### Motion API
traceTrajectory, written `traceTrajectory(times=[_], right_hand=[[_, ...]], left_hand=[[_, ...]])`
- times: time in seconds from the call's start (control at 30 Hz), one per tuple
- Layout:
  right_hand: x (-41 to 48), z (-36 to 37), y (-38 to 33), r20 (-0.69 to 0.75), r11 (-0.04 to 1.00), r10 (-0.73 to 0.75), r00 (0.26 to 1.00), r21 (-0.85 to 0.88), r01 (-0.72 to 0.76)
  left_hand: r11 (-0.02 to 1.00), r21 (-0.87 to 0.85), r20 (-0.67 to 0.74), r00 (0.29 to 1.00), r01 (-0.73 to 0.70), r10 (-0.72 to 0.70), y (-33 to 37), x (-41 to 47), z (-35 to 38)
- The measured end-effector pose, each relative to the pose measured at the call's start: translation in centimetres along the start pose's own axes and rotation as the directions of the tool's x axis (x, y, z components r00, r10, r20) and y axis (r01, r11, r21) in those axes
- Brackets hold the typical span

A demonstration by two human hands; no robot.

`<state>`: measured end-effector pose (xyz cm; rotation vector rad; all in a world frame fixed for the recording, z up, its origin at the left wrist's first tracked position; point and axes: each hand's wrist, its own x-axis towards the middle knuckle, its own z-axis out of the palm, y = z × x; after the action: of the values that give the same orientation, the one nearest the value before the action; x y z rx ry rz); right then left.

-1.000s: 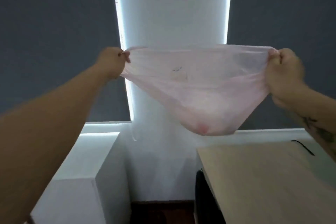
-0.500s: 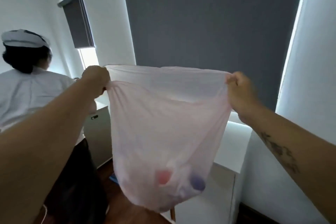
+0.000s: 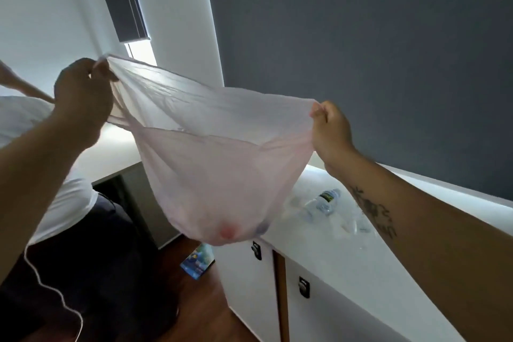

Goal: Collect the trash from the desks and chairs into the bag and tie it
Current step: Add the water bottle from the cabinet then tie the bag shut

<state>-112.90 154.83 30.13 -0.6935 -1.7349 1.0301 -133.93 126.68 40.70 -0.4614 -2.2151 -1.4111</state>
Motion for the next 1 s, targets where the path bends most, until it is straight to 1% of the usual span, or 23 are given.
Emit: traceTrajectory(times=[0.07, 0.13, 0.27, 0.37, 0.43, 0.5, 0.53, 0.6, 0.63, 0.7, 0.73, 0.77, 0.83, 0.87, 0.9, 0.93, 0.97, 1.0], right_hand=[[3.1, 1.4, 2.6, -0.008, 1.000, -0.004, 1.000, -0.011, 0.004], [5.5, 2.5, 5.5, 0.005, 0.998, -0.001, 1.000, -0.063, 0.001], [8.8, 4.2, 12.0, 0.032, 0.988, 0.050, 0.998, -0.148, -0.045], [9.6, 4.1, 16.0, 0.102, 0.972, 0.059, 0.993, -0.231, -0.034], [9.6, 3.0, 18.0, 0.152, 0.961, 0.107, 0.983, -0.270, -0.062], [8.5, 1.2, 20.0, 0.155, 0.931, 0.189, 0.970, -0.342, -0.127], [7.5, 0.4, 21.0, 0.119, 0.898, 0.229, 0.966, -0.409, -0.162], [4.9, -1.3, 23.0, -0.013, 0.776, 0.314, 0.949, -0.573, -0.265], [3.5, -2.1, 24.2, -0.063, 0.695, 0.369, 0.927, -0.644, -0.321], [0.6, -3.1, 25.9, -0.104, 0.521, 0.503, 0.858, -0.756, -0.396], [-0.7, -3.4, 26.6, -0.113, 0.447, 0.563, 0.819, -0.792, -0.417], [-1.7, -3.6, 27.1, -0.128, 0.398, 0.608, 0.783, -0.805, -0.440], [-2.6, -4.2, 27.1, -0.168, 0.357, 0.669, 0.724, -0.782, -0.511], [-2.5, -4.2, 26.7, -0.176, 0.355, 0.680, 0.712, -0.771, -0.530], [-1.9, -4.1, 26.1, -0.182, 0.369, 0.668, 0.721, -0.761, -0.534], [-1.0, -3.7, 25.1, -0.192, 0.425, 0.613, 0.766, -0.737, -0.525], [0.4, -2.9, 23.8, -0.196, 0.536, 0.512, 0.836, -0.688, -0.490], [1.8, -1.7, 21.8, -0.190, 0.676, 0.375, 0.907, -0.614, -0.408]], left_hand=[[0.999, 0.016, 0.038, 0.999, -0.034, 0.033, -0.2, -0.3, 3.3], [0.999, -0.002, 0.085, 0.995, -0.046, 0.046, -1.2, -1.0, 6.7], [0.999, -0.047, 0.160, 0.987, 0.004, 0.004, -3.6, -2.0, 13.1], [0.996, -0.090, 0.217, 0.976, 0.023, -0.003, -4.5, -2.5, 16.8], [0.994, -0.103, 0.255, 0.967, 0.025, 0.002, -4.4, -2.7, 19.1], [0.996, -0.092, 0.296, 0.955, 0.004, 0.024, -4.0, -2.9, 21.1], [0.995, -0.101, 0.315, 0.948, -0.006, 0.037, -3.9, -3.1, 22.0], [0.991, -0.131, 0.360, 0.931, -0.021, 0.067, -3.6, -3.3, 23.8], [0.989, -0.146, 0.382, 0.920, -0.029, 0.083, -3.4, -3.2, 24.6], [0.987, -0.151, 0.420, 0.901, -0.048, 0.108, -3.3, -2.9, 26.0], [0.987, -0.148, 0.437, 0.892, -0.055, 0.115, -3.4, -2.7, 26.6], [0.987, -0.146, 0.456, 0.882, -0.060, 0.121, -3.5, -2.6, 27.0], [0.984, -0.161, 0.499, 0.853, -0.081, 0.151, -3.7, -2.3, 27.6], [0.981, -0.166, 0.514, 0.840, -0.099, 0.171, -3.8, -2.1, 27.8], [0.980, -0.166, 0.522, 0.833, -0.112, 0.184, -3.9, -2.0, 27.9], [0.979, -0.167, 0.522, 0.833, -0.113, 0.186, -3.9, -1.7, 28.1], [0.980, -0.166, 0.516, 0.838, -0.107, 0.179, -3.9, -1.3, 28.1], [0.981, -0.164, 0.506, 0.844, -0.108, 0.178, -4.0, -0.8, 28.1]])
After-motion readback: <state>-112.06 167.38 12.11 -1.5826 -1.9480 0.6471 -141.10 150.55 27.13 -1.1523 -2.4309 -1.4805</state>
